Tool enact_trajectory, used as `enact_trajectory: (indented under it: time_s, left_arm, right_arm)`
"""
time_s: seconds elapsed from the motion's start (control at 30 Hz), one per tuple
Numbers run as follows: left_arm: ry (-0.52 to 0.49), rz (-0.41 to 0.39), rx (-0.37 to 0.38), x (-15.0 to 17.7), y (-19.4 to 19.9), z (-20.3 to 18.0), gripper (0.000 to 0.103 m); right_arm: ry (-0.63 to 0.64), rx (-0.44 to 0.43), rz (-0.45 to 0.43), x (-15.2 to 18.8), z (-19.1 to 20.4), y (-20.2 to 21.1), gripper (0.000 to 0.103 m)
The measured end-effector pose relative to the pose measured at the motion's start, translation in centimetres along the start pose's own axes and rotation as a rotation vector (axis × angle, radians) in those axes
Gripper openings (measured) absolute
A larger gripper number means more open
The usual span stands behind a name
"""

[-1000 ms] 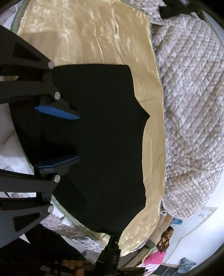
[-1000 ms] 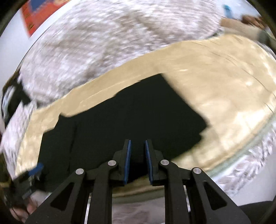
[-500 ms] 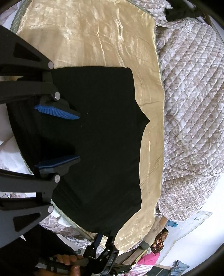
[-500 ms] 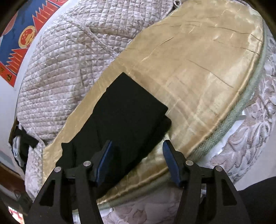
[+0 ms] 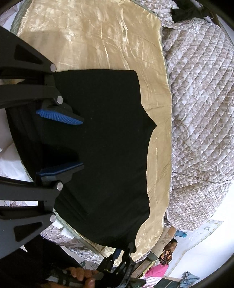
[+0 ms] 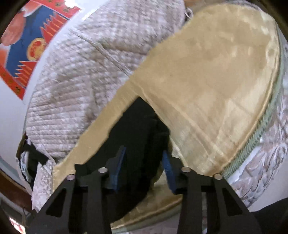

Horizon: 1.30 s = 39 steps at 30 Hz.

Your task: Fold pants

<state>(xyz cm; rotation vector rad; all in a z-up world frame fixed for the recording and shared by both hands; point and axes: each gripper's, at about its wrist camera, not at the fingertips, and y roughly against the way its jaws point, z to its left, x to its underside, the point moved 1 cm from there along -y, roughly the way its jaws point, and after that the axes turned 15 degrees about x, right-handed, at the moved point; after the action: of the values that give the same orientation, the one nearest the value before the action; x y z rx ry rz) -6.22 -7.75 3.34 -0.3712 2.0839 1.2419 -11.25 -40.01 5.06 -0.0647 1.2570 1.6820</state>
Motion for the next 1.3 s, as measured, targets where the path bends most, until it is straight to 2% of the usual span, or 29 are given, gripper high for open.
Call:
enact_trajectory:
  time_s: [0.07,0.13,0.2,0.23,0.27,0.3,0.47,0.73,0.97,1.07,1.23,1.3]
  left_arm:
    - [0.000,0.000,0.000,0.1,0.0,0.0,0.046]
    - [-0.002,0.001,0.000,0.0,0.0,0.1,0.046]
    - [0.000,0.001,-0.001,0.0,0.0,0.1,0.046]
    - [-0.001,0.001,-0.001,0.0,0.0,0.1,0.046]
    - [-0.002,0.001,0.000,0.0,0.0,0.1,0.046]
    - [-0.001,0.000,-0.001,0.0,0.0,0.2,0.046]
    - [0.019,-0.027,-0.023,-0.3,0.9,0.8,0.046]
    - [0.081,-0.076,-0.108,-0.9,3.1,3.5,0.046]
    - [0.174,-0.115,-0.164,-0.9,5.5,7.0,0.046]
    - [0.214,-0.125,-0.178,-0.6,6.3,8.3,0.046]
    - [0.270,-0.135,-0.195,0.0,7.4,9.9,0.046]
    - [0.283,-0.143,-0.197,0.2,7.8,10.2,0.046]
  right_arm:
    - [0.011,0.022,0.026,-0.2,0.1,-1.1,0.038]
    - [0.005,0.026,0.103,-0.5,-0.1,-3.2,0.038]
    - [0.010,0.055,0.140,-0.4,-0.2,-4.5,0.038]
    - [0.023,0.055,0.134,-0.4,0.0,-4.7,0.038]
    - [0.043,0.058,0.121,-0.5,0.4,-4.5,0.033]
    - [0.059,0.054,0.110,-0.4,0.7,-4.2,0.023]
    - [0.142,0.040,0.053,-1.1,3.7,-2.2,0.022]
    - [0.332,-0.097,-0.003,-0.6,12.7,1.3,0.021]
    - [0.527,-0.222,0.040,4.6,20.5,2.4,0.021]
    - [0.618,-0.251,0.107,8.8,22.8,1.2,0.021]
    - [0.765,-0.231,0.245,15.9,23.7,-2.9,0.021]
    - [0.778,-0.217,0.285,17.3,23.2,-4.5,0.022]
